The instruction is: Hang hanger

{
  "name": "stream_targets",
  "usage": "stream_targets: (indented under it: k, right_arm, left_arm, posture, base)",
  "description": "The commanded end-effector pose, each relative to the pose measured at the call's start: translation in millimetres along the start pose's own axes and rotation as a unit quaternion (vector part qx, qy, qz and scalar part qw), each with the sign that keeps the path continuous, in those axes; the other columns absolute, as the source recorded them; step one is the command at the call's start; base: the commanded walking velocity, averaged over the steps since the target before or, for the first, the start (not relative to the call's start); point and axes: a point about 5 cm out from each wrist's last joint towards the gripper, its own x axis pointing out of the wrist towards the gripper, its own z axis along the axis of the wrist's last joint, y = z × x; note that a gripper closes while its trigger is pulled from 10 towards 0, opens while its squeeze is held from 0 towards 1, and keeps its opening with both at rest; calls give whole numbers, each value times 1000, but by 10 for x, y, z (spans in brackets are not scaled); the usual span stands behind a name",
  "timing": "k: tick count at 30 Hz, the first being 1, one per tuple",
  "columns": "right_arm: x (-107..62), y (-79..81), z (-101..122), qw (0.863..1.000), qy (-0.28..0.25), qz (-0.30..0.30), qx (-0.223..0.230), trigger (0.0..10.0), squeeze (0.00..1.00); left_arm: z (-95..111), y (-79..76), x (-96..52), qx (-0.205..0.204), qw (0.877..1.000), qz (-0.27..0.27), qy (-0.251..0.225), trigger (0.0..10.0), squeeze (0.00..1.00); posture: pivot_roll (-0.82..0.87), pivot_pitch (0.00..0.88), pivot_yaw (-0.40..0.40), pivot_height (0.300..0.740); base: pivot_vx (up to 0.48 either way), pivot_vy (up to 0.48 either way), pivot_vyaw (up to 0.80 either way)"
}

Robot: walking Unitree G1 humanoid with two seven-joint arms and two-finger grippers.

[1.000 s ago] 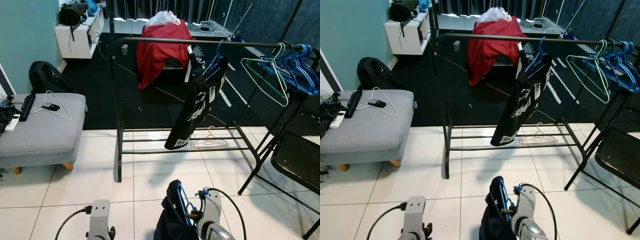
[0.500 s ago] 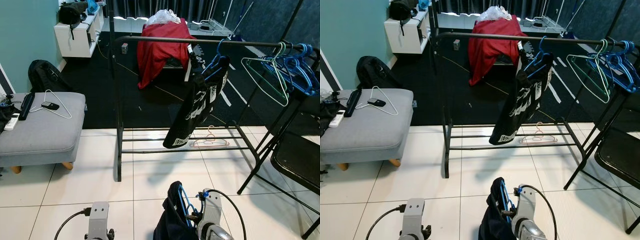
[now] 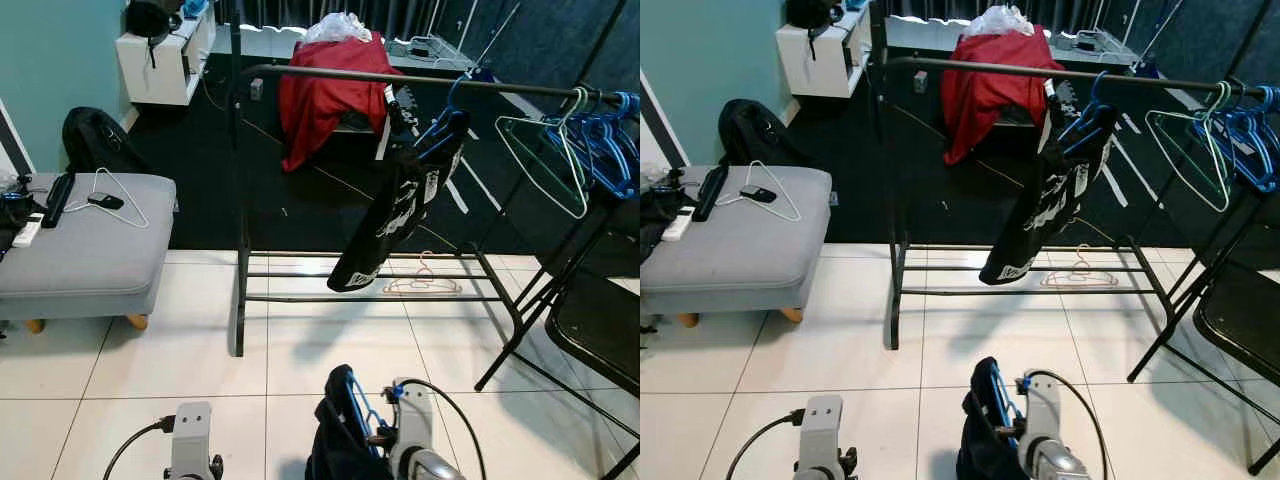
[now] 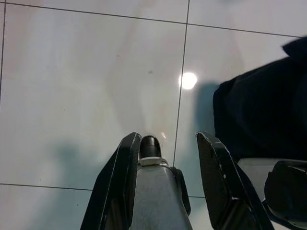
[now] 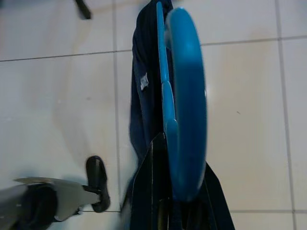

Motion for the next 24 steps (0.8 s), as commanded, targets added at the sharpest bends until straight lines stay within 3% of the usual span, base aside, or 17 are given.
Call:
stream_targets:
  k: [1,7,16,24]
  right_arm:
    - [-13,-32,-46,1000,8,-5,14,10000,0]
    - [-2,4,-8,1000,0,6,3,10000,0]
    - [23,271,-57,998,4,52,-18,10000,0]
    - [5,276,-168,999,22,42,2,10000,0]
  left_arm:
    - [-31,-18,-12,0,1000,-4,0,10000,0]
    - [-62,-42,-23,-2,1000,-4,4,10000,0]
    - [-6,-154,-23,22,999,-20,-13,10000,0]
    - [14,-104,-25,12,1000,-4,-23,10000,0]
  posture:
    - [-46,82,-107,740]
    - [-66,86,-109,740]
    - [-35,89,-112,740]
    - [-11,88,-117,740]
  base:
    - [0,0,0]
    - [0,0,0]
    - [0,0,0]
    - [0,0,0]
